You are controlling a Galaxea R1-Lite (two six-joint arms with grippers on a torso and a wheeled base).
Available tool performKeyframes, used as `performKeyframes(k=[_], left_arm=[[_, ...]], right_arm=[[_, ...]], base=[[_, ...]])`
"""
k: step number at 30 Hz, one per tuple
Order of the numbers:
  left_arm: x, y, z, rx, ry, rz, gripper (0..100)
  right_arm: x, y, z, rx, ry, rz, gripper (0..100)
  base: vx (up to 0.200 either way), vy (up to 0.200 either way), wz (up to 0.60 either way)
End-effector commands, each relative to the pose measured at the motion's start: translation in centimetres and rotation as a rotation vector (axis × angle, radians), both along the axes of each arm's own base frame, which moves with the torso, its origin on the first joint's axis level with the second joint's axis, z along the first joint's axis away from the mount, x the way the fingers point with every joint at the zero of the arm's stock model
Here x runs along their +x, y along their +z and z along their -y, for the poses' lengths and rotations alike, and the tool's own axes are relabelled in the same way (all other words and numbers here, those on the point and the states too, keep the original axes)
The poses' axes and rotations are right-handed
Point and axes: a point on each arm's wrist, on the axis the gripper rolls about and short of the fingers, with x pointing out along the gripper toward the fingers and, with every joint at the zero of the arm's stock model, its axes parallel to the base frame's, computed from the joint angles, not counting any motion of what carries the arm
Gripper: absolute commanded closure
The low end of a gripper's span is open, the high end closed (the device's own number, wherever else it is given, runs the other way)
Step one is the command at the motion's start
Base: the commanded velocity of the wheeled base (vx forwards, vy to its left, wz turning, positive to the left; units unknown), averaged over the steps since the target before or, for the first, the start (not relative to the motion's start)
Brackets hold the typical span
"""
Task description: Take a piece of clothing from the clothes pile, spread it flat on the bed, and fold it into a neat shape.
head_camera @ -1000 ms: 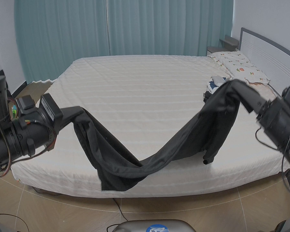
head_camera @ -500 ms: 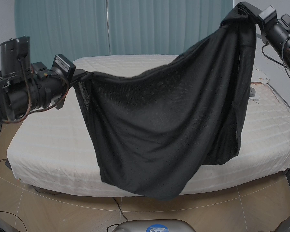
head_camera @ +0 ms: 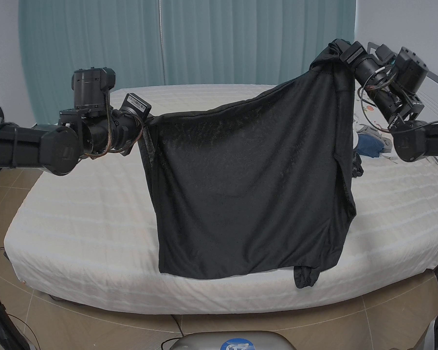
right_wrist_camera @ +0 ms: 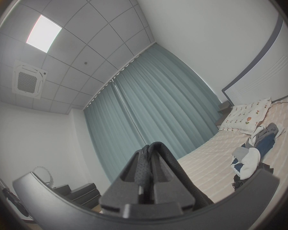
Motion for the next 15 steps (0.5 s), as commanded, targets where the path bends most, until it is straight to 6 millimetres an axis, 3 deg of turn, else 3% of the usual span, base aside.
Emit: performKeyframes(k=[1, 15], left_arm=[[3.4, -3.9, 0.8, 0.023, 0.006, -0.072, 100], [10.2, -8.7, 3.0, 0.053, 0.053, -0.057, 100]], right_arm=[[3.7, -4.6, -0.2, -0.024, -0.02, -0.071, 100], [7.8, -12.5, -0.2, -0.072, -0.09, -0.176, 100]], base=[[0.0, 0.0, 0.0], [0.0, 0.0, 0.0]])
